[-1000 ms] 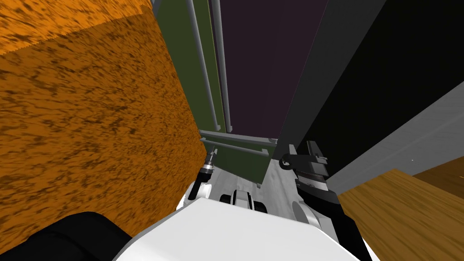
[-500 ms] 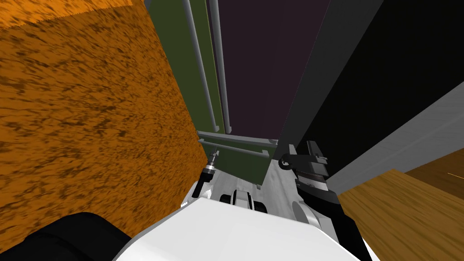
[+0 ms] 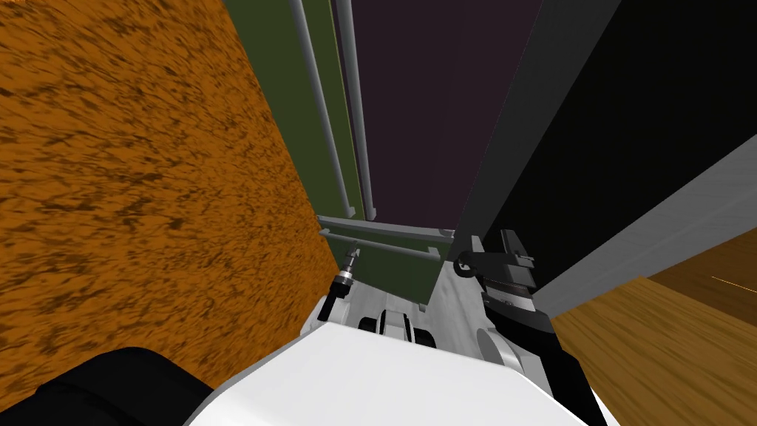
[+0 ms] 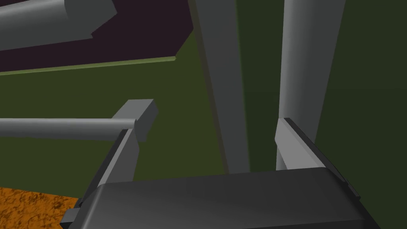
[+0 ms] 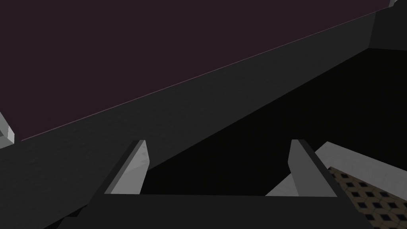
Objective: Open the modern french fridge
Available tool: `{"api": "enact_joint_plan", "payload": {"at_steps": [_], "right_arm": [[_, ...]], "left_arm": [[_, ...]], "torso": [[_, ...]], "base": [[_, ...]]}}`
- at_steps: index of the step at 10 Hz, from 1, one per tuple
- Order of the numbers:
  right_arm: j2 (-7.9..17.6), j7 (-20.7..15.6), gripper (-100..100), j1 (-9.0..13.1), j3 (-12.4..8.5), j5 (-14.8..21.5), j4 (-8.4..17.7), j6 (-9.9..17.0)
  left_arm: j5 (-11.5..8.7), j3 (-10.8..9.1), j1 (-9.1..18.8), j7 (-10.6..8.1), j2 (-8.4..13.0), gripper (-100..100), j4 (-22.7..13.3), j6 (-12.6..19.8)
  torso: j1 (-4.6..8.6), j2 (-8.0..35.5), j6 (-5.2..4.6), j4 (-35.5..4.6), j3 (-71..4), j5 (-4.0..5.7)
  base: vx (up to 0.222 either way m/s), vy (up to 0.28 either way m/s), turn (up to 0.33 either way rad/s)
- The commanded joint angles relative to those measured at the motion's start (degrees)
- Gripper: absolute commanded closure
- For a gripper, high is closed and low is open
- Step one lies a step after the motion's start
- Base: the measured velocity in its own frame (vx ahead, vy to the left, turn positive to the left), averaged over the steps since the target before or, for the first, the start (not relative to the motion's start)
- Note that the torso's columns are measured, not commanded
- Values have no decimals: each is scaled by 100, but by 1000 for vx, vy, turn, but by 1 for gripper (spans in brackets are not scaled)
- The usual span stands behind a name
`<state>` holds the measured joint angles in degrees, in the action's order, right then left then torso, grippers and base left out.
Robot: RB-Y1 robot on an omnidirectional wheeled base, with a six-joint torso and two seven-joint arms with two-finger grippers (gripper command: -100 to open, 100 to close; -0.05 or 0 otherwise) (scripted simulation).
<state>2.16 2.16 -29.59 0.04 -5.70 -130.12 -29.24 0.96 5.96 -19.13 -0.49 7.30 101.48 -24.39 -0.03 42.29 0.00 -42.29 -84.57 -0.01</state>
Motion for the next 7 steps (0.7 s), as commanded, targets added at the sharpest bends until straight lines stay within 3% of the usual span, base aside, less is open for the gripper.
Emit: {"api": "enact_joint_plan", "payload": {"at_steps": [1,7], "right_arm": [[0,0,0,0,0,0,0,0],[0,0,0,0,0,0,0,0]], "left_arm": [[33,61,134,23,-25,-100,-380,-37],[98,189,447,55,-112,-100,-1244,-88]], "torso": [[4,-1,0,0,0,1],[2,1,0,0,1,0]], "base": [[59,23,-43],[57,22,-56]]}}
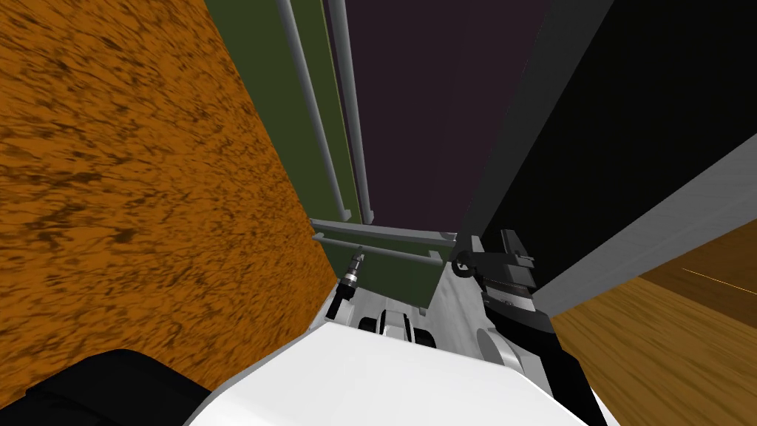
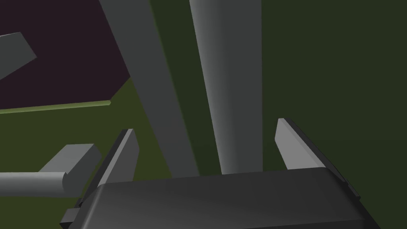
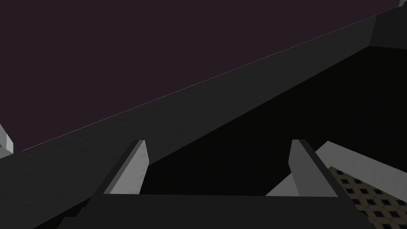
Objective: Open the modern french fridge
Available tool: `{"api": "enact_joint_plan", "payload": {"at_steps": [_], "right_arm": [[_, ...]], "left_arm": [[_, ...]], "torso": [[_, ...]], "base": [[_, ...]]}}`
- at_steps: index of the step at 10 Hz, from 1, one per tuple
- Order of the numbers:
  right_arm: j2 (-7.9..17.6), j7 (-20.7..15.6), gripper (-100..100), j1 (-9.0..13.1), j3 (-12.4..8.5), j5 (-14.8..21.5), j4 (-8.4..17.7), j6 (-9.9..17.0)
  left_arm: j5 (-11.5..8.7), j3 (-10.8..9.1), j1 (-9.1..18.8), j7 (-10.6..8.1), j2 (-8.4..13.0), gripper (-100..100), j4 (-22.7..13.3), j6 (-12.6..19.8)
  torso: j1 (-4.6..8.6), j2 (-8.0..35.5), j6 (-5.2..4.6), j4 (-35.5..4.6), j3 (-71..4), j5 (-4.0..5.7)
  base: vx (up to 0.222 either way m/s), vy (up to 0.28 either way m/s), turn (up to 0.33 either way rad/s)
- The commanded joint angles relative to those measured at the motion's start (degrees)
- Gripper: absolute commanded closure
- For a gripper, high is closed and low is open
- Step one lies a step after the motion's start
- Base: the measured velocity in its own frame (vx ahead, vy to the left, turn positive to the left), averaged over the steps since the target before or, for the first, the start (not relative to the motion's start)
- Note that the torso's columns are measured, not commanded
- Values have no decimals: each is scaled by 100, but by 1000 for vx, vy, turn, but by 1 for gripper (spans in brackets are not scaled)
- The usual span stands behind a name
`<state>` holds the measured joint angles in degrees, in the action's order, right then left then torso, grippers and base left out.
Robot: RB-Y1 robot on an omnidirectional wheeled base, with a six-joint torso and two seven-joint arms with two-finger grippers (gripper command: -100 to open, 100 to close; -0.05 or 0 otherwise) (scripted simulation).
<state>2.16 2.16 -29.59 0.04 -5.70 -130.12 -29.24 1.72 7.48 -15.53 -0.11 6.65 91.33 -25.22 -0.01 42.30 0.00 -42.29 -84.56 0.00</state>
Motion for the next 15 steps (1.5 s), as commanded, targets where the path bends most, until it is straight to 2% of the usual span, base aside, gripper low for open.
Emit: {"api": "enact_joint_plan", "payload": {"at_steps": [1,3,4,5,6,7,11,12,15], "right_arm": [[0,0,0,0,0,0,0,0],[0,0,0,0,0,0,0,0],[0,0,0,0,0,0,0,0],[0,0,0,0,0,0,0,0],[0,0,0,0,0,0,0,0],[0,0,0,0,0,0,0,0],[0,0,0,4,0,0,1,1],[0,0,0,3,0,0,1,1],[0,0,0,2,0,0,0,0]], "left_arm": [[30,55,132,21,-77,-100,-352,-12],[49,93,224,30,-183,-100,-606,-27],[41,81,205,22,-147,-100,-558,-37],[34,67,254,12,-145,-100,-438,137],[33,64,267,13,-143,-100,-519,50],[32,62,276,10,-142,100,-510,78],[38,143,120,-28,-79,100,-267,150],[33,130,149,-30,-85,100,-280,120],[42,202,5,-55,-38,100,-192,160]], "torso": [[1,-2,0,0,-1,0],[4,-1,-1,0,0,1],[3,1,0,0,1,1],[4,8,1,-2,5,2],[6,-7,-1,0,-3,2],[3,-1,0,1,-1,1],[-3,14,-3,12,11,-6],[-6,-6,-1,11,-1,-5],[-4,-6,3,14,-3,-4]], "base": [[55,25,-38],[50,19,-53],[19,8,-5],[60,-1,-10],[39,0,-4],[6,0,4],[-179,18,22],[-96,15,-1],[-163,21,20]]}}
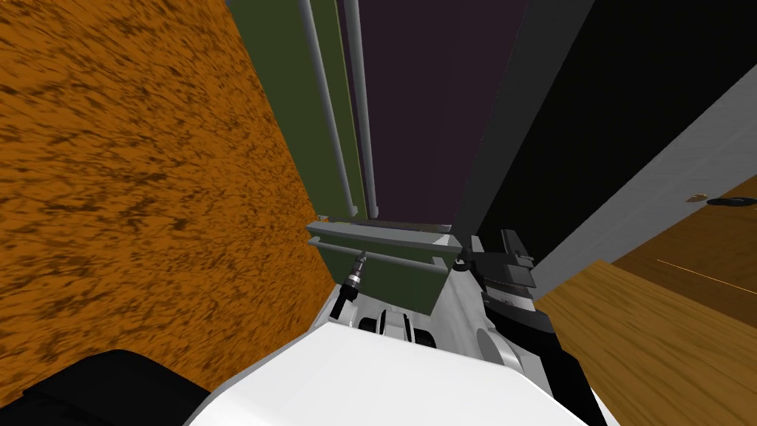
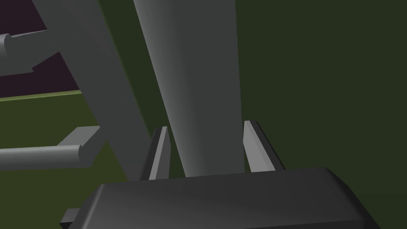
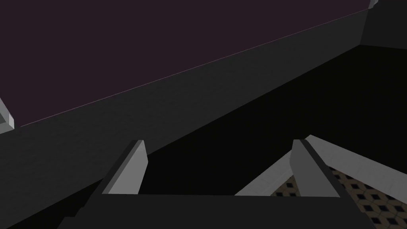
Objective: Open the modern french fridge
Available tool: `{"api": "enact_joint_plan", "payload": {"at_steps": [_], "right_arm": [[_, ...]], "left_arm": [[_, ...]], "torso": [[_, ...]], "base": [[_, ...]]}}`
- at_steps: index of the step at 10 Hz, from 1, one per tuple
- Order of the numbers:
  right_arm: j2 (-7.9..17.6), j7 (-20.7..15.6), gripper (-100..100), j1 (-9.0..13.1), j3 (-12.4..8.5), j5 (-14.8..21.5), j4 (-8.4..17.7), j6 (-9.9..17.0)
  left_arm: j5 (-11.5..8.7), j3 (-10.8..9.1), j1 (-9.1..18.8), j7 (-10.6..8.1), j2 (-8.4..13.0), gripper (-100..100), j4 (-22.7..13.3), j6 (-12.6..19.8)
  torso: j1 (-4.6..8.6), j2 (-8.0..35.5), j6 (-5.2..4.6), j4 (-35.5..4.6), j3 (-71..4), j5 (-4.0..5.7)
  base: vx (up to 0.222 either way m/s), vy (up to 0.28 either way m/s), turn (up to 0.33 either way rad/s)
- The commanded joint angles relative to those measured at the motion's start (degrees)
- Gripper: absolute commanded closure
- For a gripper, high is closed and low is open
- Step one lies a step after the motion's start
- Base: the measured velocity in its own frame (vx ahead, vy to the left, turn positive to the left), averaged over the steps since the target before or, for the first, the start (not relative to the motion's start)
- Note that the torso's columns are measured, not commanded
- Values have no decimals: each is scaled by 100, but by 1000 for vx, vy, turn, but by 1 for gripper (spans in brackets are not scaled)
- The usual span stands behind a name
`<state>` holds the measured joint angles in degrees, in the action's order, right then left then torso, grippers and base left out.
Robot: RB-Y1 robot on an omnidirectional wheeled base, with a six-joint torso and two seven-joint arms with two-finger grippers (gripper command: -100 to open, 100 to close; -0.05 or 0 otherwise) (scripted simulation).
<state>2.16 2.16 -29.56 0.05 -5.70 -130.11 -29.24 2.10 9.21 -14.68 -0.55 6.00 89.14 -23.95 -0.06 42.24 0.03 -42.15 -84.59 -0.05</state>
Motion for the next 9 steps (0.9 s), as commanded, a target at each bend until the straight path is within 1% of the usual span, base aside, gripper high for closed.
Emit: {"api": "enact_joint_plan", "payload": {"at_steps": [1,2,3,5,7,8,9], "right_arm": [[0,0,0,1,0,0,0,0],[0,0,0,1,0,0,0,0],[0,0,0,-1,0,0,0,0],[0,0,0,0,0,0,0,0],[0,0,0,1,0,0,0,0],[0,0,0,1,0,0,0,0],[0,0,0,-1,0,0,0,0]], "left_arm": [[7,46,-114,-17,41,100,55,42],[1,29,-41,-19,28,100,47,16],[6,64,-119,-29,52,100,81,22],[11,92,-180,-38,75,100,123,17],[17,129,-262,-49,105,100,178,10],[13,119,-191,-47,78,100,175,-10],[21,161,-286,-57,109,100,215,-11]], "torso": [[-2,6,0,2,6,-2],[-5,1,0,3,3,-3],[2,-35,-3,-5,-18,4],[5,3,-2,-1,2,0],[-3,0,-3,3,3,-2],[-13,4,2,3,5,-4],[-3,-37,1,-5,-18,3]], "base": [[-204,29,18],[-101,12,1],[-130,19,23],[-178,15,24],[-221,44,21],[-126,23,-6],[-149,27,24]]}}
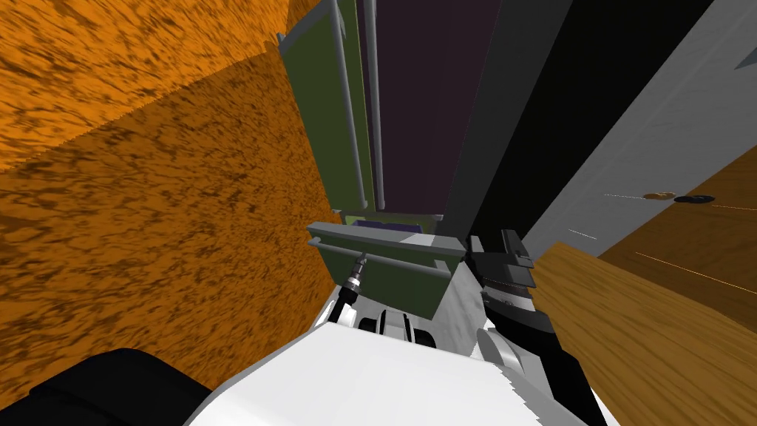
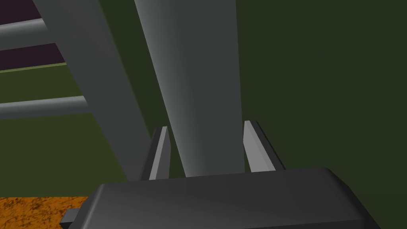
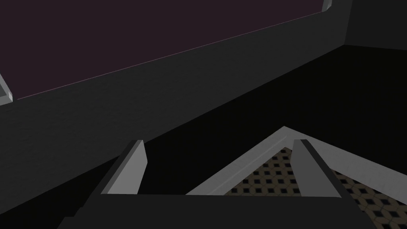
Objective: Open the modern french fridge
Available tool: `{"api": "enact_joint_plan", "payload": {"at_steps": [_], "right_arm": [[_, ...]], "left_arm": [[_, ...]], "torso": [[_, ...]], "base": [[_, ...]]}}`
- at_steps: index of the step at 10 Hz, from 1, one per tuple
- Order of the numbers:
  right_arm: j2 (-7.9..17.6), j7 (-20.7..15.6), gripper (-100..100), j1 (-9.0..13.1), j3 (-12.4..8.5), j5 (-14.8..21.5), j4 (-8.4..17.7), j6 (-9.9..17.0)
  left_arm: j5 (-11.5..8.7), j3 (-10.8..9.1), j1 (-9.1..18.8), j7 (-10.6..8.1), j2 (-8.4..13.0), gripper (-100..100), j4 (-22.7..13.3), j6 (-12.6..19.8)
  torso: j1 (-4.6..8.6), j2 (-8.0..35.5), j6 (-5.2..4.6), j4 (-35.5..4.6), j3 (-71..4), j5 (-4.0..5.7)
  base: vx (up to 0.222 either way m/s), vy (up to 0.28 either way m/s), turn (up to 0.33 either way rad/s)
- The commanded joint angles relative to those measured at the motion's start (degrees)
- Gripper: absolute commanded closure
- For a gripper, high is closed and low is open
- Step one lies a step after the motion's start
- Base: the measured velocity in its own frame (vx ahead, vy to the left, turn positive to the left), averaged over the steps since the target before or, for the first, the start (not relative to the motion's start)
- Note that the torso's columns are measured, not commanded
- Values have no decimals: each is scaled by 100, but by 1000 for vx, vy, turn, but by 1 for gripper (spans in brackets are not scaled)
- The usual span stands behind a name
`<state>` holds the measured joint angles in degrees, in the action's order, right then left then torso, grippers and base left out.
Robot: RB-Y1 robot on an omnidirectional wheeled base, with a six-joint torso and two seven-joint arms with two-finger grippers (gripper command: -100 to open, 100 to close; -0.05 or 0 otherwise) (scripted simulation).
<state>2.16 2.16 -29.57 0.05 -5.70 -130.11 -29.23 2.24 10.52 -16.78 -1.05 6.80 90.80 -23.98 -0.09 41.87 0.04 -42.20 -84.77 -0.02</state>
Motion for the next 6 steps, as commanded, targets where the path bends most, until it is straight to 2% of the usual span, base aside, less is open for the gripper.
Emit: {"api": "enact_joint_plan", "payload": {"at_steps": [1,2,3,6], "right_arm": [[0,0,0,0,0,0,0,0],[0,0,0,0,0,0,0,0],[0,0,0,0,0,0,0,0],[0,0,0,-2,0,0,-1,-1]], "left_arm": [[9,38,-96,-9,36,100,62,-11],[12,53,-134,-12,50,100,86,-15],[1,46,-75,-37,65,-100,345,232],[-12,47,-71,-76,120,-100,733,612]], "torso": [[0,17,3,4,4,0],[-1,31,4,4,16,-2],[3,29,0,6,16,-3],[12,5,-7,-6,-3,5]], "base": [[-182,24,21],[-164,8,28],[-88,0,10],[1,-6,4]]}}
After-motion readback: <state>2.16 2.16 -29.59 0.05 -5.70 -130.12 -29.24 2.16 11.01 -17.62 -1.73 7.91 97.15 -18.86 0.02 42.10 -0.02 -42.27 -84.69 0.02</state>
